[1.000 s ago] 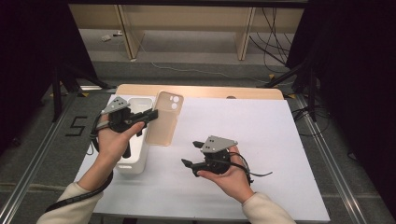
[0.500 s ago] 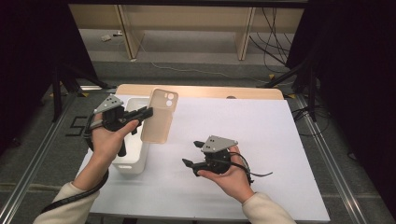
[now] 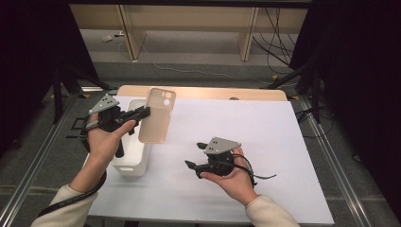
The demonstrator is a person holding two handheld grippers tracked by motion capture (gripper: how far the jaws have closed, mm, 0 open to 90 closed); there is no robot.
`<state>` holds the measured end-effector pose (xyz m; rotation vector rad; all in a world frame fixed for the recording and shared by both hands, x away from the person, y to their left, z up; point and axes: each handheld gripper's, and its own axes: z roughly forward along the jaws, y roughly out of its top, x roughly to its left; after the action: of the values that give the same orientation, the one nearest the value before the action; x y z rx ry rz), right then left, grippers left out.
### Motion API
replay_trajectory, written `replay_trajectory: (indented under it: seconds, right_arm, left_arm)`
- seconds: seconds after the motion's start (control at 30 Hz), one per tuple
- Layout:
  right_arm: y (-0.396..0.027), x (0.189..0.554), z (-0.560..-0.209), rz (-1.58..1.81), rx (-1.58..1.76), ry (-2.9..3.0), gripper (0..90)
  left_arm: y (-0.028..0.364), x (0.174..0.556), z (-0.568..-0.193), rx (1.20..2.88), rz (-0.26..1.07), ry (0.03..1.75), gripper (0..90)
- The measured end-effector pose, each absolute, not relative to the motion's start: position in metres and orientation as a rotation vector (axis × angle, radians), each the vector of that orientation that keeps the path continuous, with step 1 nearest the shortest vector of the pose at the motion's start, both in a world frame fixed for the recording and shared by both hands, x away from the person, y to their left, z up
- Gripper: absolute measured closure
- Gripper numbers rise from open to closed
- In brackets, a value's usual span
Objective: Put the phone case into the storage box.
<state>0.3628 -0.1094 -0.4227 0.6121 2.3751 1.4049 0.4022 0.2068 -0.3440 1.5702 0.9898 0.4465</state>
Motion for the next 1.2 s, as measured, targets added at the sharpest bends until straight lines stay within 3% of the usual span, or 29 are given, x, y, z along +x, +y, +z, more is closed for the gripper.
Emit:
replay_trajectory:
  seconds: [1.2]
  right_arm:
    - [-0.110,0.364,-0.424,1.422,0.636,2.375,29.2]
  left_arm:
    - [0.233,0.406,-0.342,1.539,0.475,1.029,82.2]
